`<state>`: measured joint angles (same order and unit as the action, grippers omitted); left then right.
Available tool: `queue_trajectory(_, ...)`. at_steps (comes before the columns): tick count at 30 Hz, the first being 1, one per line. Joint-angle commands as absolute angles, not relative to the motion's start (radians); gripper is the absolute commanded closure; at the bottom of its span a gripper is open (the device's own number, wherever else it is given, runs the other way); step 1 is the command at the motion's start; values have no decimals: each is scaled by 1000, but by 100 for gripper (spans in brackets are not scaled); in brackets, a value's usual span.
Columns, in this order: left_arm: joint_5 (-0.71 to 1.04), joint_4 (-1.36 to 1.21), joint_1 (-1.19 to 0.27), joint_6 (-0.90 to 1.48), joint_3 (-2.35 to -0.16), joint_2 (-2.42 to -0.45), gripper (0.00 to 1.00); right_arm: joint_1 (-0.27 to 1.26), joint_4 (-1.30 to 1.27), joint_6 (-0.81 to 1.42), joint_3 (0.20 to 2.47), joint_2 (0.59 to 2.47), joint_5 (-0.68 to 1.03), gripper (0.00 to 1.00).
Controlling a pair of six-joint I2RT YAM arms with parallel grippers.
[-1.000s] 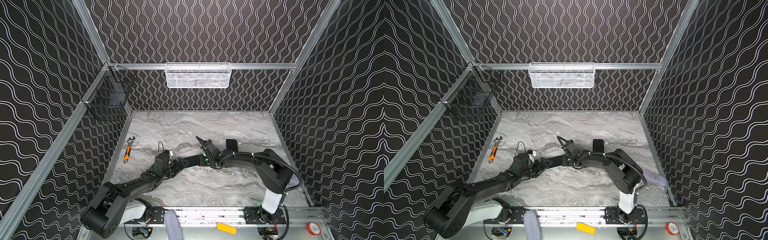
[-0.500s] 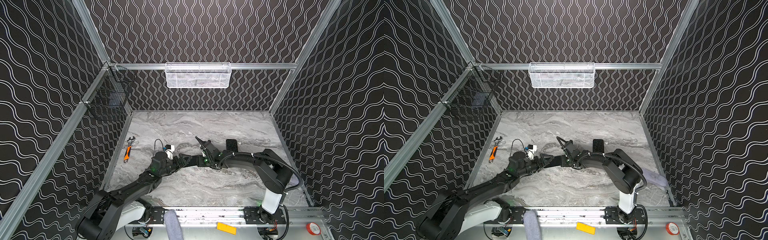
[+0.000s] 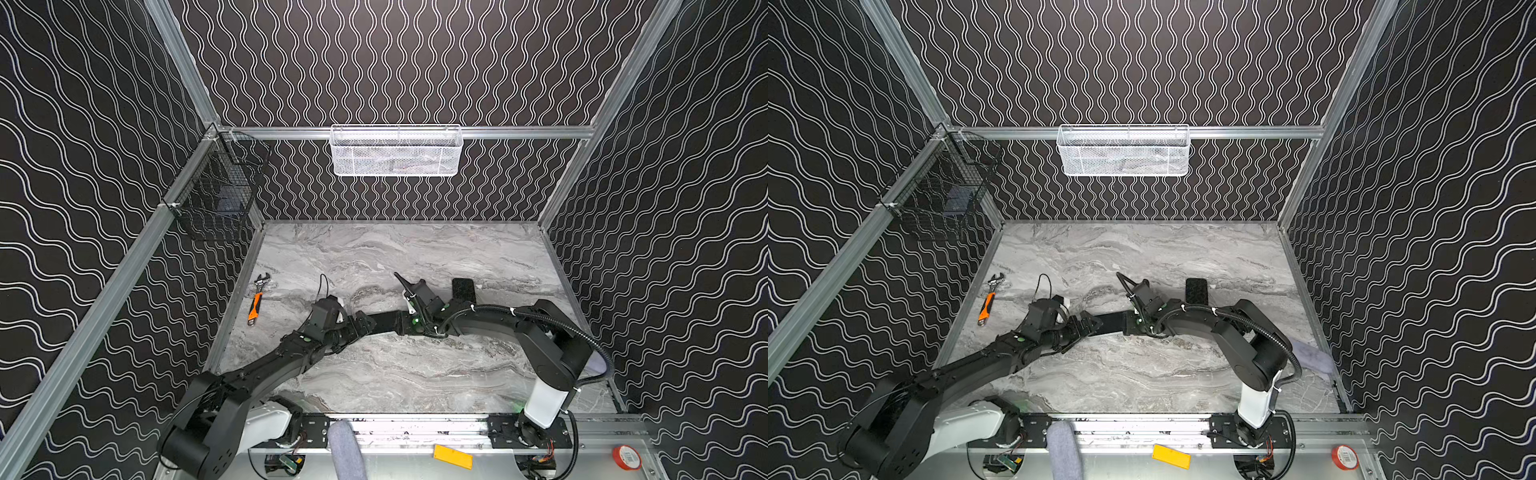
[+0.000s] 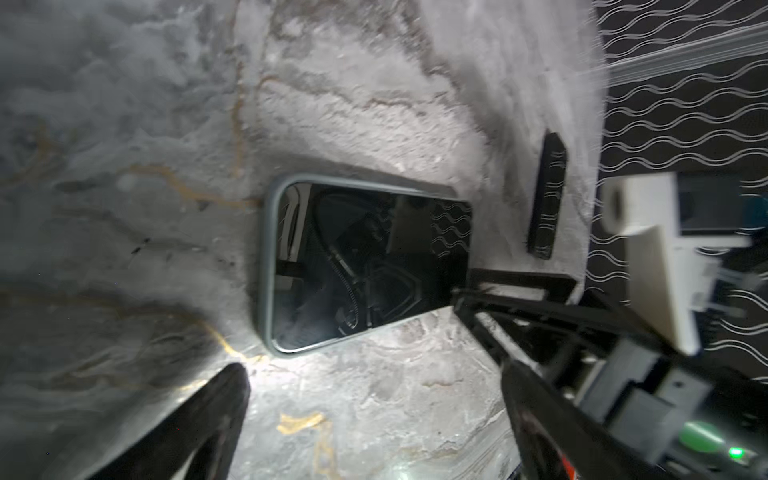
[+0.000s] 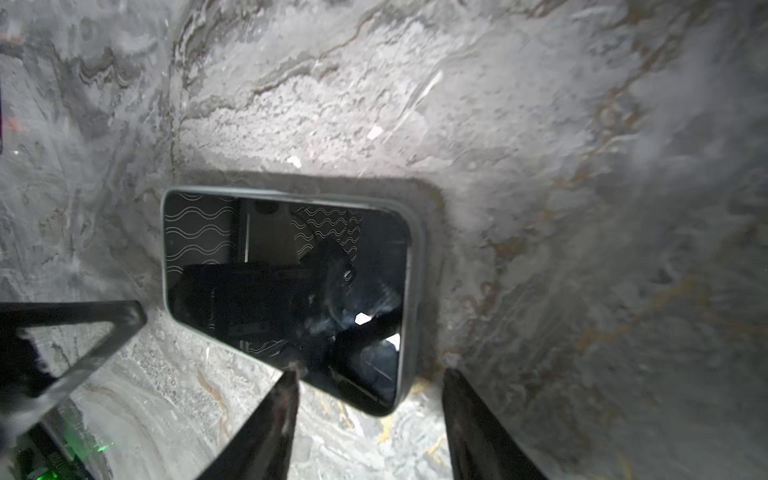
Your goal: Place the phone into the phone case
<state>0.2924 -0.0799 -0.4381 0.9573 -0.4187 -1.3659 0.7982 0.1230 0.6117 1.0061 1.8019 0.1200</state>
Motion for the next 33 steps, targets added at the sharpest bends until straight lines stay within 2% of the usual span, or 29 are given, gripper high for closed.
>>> queue_trajectory(1, 342, -139, -420, 912, -428, -1409, 2, 787, 124, 621, 1003, 1810, 175, 42)
queue_trajectory(12, 480, -254, -390, 890, -430, -1566, 2, 751, 34, 625, 964, 1860, 292, 42)
queue_trajectory(17, 527, -382, -389, 927, -400, -1594, 2, 750, 2, 634, 954, 1891, 324, 43)
queue_trajectory(26, 476, -543, -385, 971, -371, -1542, 4, 747, 11, 634, 942, 1929, 311, 43)
queue_trajectory(30, 449, -492, -376, 963, -381, -1535, 3, 732, 16, 637, 932, 1913, 297, 43)
queue_trajectory(33, 387, -333, -361, 951, -398, -1484, 2, 717, 19, 645, 921, 1879, 283, 42)
